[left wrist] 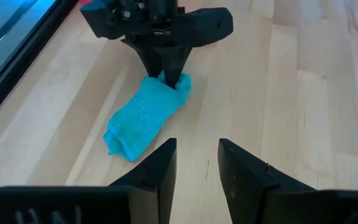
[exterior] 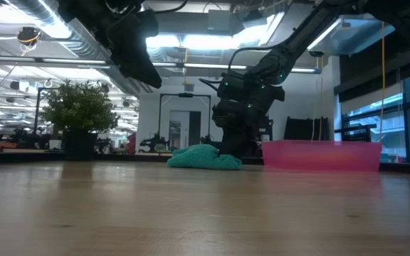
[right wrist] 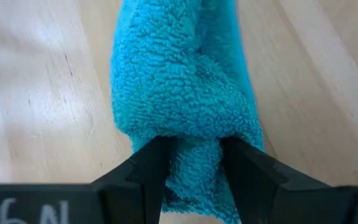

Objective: Roll microfiber towels into tight, uniform cylinder then place into a basket
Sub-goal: Roll the blue microfiber towel

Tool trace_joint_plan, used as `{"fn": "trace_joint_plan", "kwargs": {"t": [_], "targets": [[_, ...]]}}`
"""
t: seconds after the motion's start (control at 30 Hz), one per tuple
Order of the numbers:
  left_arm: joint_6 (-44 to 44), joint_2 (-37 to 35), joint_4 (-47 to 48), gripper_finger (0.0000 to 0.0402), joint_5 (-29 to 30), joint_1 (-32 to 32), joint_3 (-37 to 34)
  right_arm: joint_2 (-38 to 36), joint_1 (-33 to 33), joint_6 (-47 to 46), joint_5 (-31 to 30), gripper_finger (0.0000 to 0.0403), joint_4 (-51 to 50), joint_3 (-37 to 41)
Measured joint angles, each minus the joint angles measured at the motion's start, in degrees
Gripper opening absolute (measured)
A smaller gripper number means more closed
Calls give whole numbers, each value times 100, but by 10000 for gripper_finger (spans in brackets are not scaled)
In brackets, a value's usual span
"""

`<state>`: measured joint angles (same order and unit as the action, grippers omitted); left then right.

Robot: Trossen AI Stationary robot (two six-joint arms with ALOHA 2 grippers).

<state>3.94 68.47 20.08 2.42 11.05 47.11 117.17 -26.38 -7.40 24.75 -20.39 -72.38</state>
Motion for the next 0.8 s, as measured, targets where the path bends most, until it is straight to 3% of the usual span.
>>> {"fn": "trace_joint_plan", "kwargs": {"t": [0.8], "targets": [[2,0,-11,109,2,2,-2,-250,-344,-585,-424,156,-287,-3]]}}
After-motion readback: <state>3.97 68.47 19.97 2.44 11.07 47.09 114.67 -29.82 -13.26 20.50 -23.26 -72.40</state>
